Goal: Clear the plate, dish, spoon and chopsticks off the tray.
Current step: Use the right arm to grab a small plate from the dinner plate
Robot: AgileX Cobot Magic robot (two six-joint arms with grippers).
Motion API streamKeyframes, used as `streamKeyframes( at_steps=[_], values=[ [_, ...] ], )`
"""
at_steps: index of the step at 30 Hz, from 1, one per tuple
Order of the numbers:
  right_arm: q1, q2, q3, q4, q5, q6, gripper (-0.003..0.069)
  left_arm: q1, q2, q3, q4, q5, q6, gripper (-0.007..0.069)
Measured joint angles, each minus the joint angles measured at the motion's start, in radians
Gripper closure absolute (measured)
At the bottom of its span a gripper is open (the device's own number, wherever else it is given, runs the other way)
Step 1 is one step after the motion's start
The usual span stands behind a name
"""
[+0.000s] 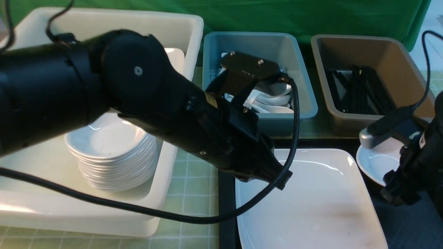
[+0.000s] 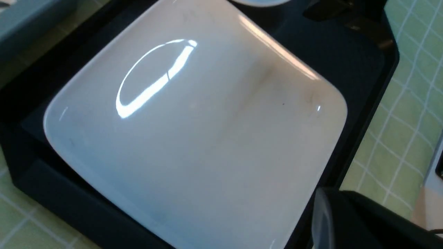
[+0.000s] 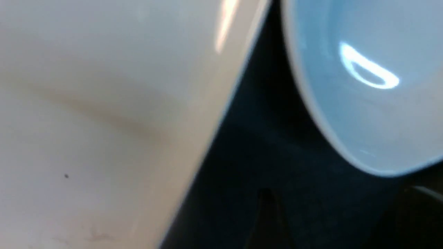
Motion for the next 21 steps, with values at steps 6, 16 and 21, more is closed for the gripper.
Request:
streamKeyframes(
  at_steps=[6,16,21],
  values=[
    [-0.001,0.025,0.024,-0.044,-0.132,-0.021,0.0194,0.000,0.007,0.000,0.038,0.007,0.000,0.0642],
    [-0.002,0.123,0.025,-0.094,-0.212,-0.026,0.0232,0.000,0.007,0.000,0.042,0.029,0.000,0.0642],
    [-0.002,0.143,0.024,-0.102,-0.248,-0.028,0.0468,0.000,0.007,0.000,0.042,0.029,-0.001,0.0642]
  ],
)
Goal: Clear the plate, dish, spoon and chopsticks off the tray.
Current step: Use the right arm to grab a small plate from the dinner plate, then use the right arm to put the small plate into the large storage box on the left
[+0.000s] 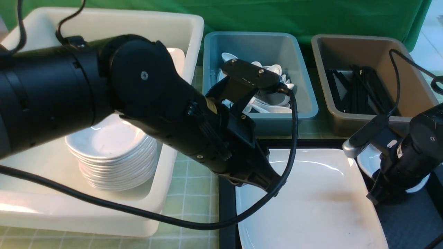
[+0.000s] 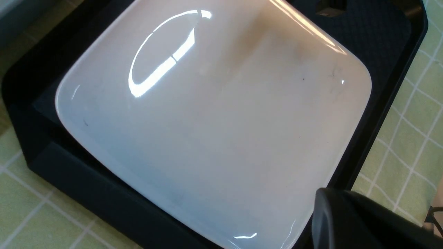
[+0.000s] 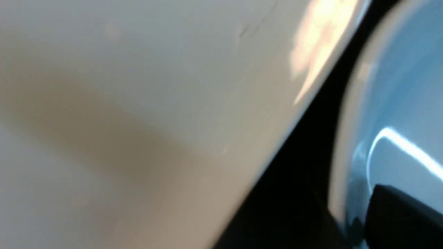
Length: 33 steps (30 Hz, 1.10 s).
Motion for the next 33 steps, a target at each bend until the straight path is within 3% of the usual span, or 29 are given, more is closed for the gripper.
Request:
streamKeyframes(
  at_steps=[1,12,15,18,19,23,24,33],
  values=[
    [0.002,-0.004,-0.002,-0.003,-0.003,-0.004,0.0524,0.000,0.000,0.000,0.000,-0.001,0.000,0.0642],
    [0.074,-0.241,-0.016,0.030,0.123,0.026,0.0631,0.000,0.000,0.000,-0.073,-0.165,0.086,0.0642],
    [0.106,-0.336,-0.064,0.115,0.165,0.011,0.0631,0.004,0.000,-0.020,-0.041,-0.176,0.075,0.0642],
    [0.134,-0.420,-0.186,0.337,0.215,-0.140,0.0631,0.046,0.000,-0.111,0.058,-0.132,-0.020,0.0642],
    [0.147,-0.430,-0.252,0.485,0.242,-0.218,0.0631,0.078,-0.003,-0.156,0.098,-0.095,-0.057,0.0642],
    [0.214,-0.400,-0.409,0.695,0.281,-0.329,0.0631,0.226,-0.044,-0.278,0.179,0.029,-0.127,0.0642],
    [0.255,-0.367,-0.467,0.727,0.286,-0.349,0.0631,0.301,-0.073,-0.298,0.186,0.064,-0.137,0.0642],
    [0.574,0.028,-0.939,0.770,0.301,-0.348,0.0632,0.784,-0.293,-0.146,0.159,0.183,-0.158,0.0642]
  ],
)
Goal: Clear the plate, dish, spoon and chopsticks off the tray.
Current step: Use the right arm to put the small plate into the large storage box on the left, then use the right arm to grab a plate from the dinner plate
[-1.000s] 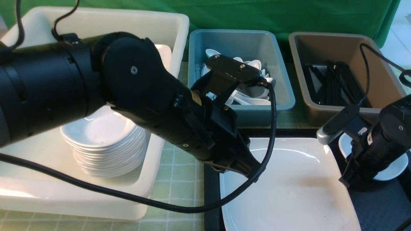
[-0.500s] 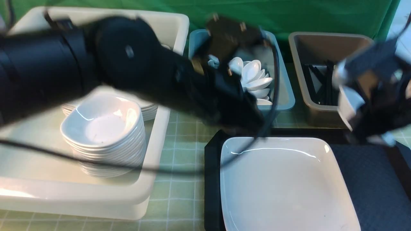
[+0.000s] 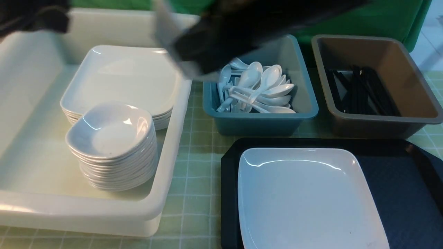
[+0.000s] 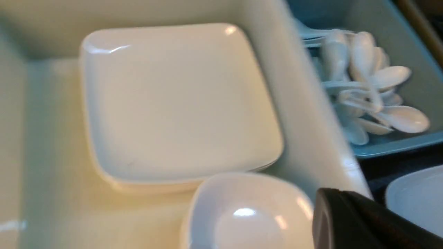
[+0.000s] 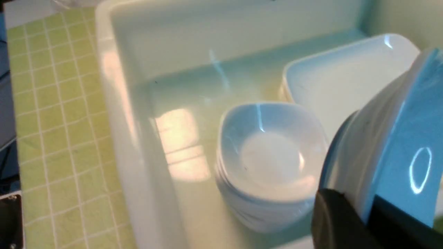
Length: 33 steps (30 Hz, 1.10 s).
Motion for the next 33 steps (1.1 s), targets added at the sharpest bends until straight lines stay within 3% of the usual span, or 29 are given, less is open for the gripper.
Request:
streamKeyframes(
  at_steps=[5,13,17,19,22,24,28,29,31,32,33],
  values=[
    [0.105,0.270,-0.276,-0.107,0.068,0.065,0.0632,0.156,-0.098,0.155,-0.013,-0.021,0.007,0.0642],
    [0.155,0.444,-0.402,-0.209,0.057,0.108,0.0603,0.179,-0.134,0.206,-0.040,-0.035,0.039,0.0642],
    [0.160,0.468,-0.407,-0.224,0.047,0.139,0.0453,0.179,-0.135,0.206,-0.054,-0.039,0.046,0.0642],
    [0.160,0.470,-0.407,-0.234,0.062,0.169,0.0306,0.179,-0.136,0.206,-0.063,-0.029,0.048,0.0642],
    [0.160,0.444,-0.414,-0.242,0.117,0.208,0.0166,0.179,-0.136,0.206,-0.098,-0.010,0.067,0.0642],
    [0.158,0.415,-0.421,-0.243,0.155,0.214,0.0130,0.179,-0.136,0.206,-0.128,-0.006,0.086,0.0642],
    [0.136,0.318,-0.452,-0.285,0.283,0.223,0.0139,0.179,-0.136,0.206,-0.197,0.002,0.124,0.0642],
    [0.121,0.284,-0.453,-0.341,0.312,0.248,0.0173,0.173,-0.136,0.206,-0.219,0.012,0.139,0.0642],
    [0.085,0.210,-0.432,-0.451,0.333,0.314,0.0308,0.141,-0.138,0.206,-0.246,0.025,0.161,0.0642],
    [0.079,0.210,-0.428,-0.463,0.333,0.314,0.0308,0.135,-0.138,0.206,-0.249,0.027,0.162,0.0642],
    [0.047,0.164,-0.405,-0.523,0.340,0.349,0.0424,0.106,-0.138,0.206,-0.250,0.029,0.165,0.0642]
  ],
)
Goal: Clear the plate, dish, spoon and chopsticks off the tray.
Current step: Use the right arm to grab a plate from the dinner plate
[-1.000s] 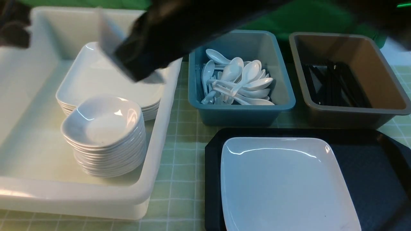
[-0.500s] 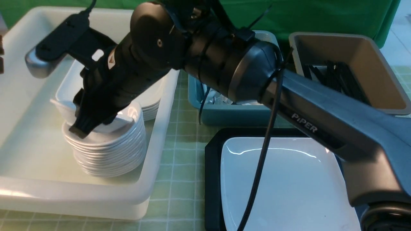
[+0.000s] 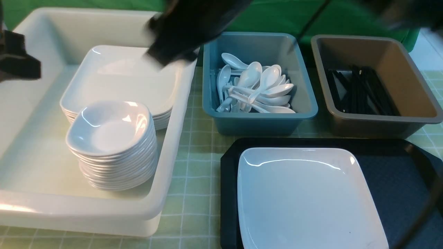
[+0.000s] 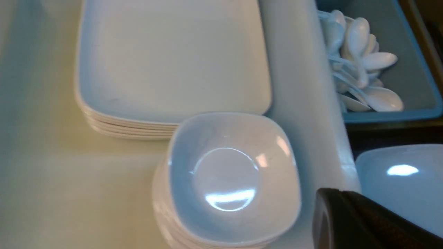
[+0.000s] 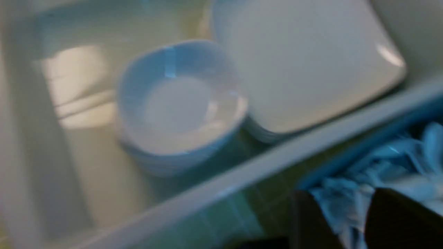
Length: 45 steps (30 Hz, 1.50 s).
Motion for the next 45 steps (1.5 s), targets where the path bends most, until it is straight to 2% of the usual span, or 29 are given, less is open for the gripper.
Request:
streamKeyframes(
  at_steps=[1,2,5,6,7,8,10,11,12,13,16,18,20,21,23,27,34,41,43,45],
  values=[
    [-0.059,-0.046,0.047,-0.033,0.001,0.033,0.0529,-0.052,0.000,0.000,-0.001,0.002,0.003,0.0642],
    [-0.099,-0.086,0.083,-0.043,0.002,0.053,0.0584,-0.087,0.000,0.000,0.004,0.005,0.004,0.0642],
    [-0.292,-0.215,0.306,-0.023,0.003,0.079,0.0651,-0.249,0.001,0.000,0.036,0.012,-0.008,0.0642],
    [-0.329,-0.246,0.354,-0.011,0.003,0.079,0.0656,-0.289,0.002,0.000,0.044,0.012,-0.008,0.0642],
    [-0.415,-0.289,0.474,0.009,0.006,0.075,0.0659,-0.346,0.005,0.000,0.051,0.012,-0.009,0.0642],
    [-0.428,-0.302,0.491,0.013,0.005,0.073,0.0659,-0.364,0.005,0.000,0.053,0.012,-0.009,0.0642],
    [-0.577,-0.362,0.705,0.092,-0.012,0.046,0.0661,-0.471,0.023,0.000,0.060,0.012,-0.011,0.0642],
    [-0.602,-0.365,0.739,0.100,-0.016,0.043,0.0661,-0.471,0.025,0.000,0.061,0.012,-0.011,0.0642],
    [-0.695,-0.384,0.871,0.197,-0.055,-0.009,0.0659,-0.529,0.045,0.000,0.063,0.010,-0.011,0.0642],
    [-0.728,-0.386,0.916,0.222,-0.070,-0.035,0.0656,-0.557,0.058,0.000,0.063,0.009,-0.011,0.0642],
    [-0.849,-0.377,1.098,0.422,-0.137,-0.181,0.0601,-0.648,0.125,0.000,0.071,-0.024,-0.007,0.0642],
    [-0.908,-0.357,1.192,0.523,-0.190,-0.281,0.0515,-0.697,0.182,0.000,0.074,-0.063,0.005,0.0642],
    [-0.924,-0.331,1.231,0.572,-0.233,-0.334,0.0431,-0.730,0.228,0.000,0.072,-0.110,0.020,0.0642],
    [-0.925,-0.328,1.236,0.576,-0.238,-0.338,0.0413,-0.741,0.239,0.000,0.069,-0.121,0.021,0.0642],
    [-0.926,-0.268,1.245,0.629,-0.302,-0.378,0.0320,-0.778,0.307,0.000,0.063,-0.188,0.031,0.0642],
    [-0.926,-0.176,1.214,0.694,-0.359,-0.416,0.0272,-0.789,0.356,0.000,0.062,-0.223,0.037,0.0642],
    [-0.921,-0.042,1.101,0.719,-0.376,-0.428,0.0249,-0.789,0.365,0.000,0.070,-0.223,0.038,0.0642],
    [-0.863,0.022,1.055,0.721,-0.401,-0.451,0.0249,-0.789,0.365,0.000,0.081,-0.223,0.038,0.0642],
    [-0.836,0.045,1.053,0.723,-0.403,-0.461,0.0267,-0.789,0.365,0.000,0.084,-0.223,0.033,0.0642],
    [-0.822,0.048,1.046,0.722,-0.408,-0.472,0.0321,-0.789,0.365,0.000,0.084,-0.223,0.030,0.0642]
  ],
)
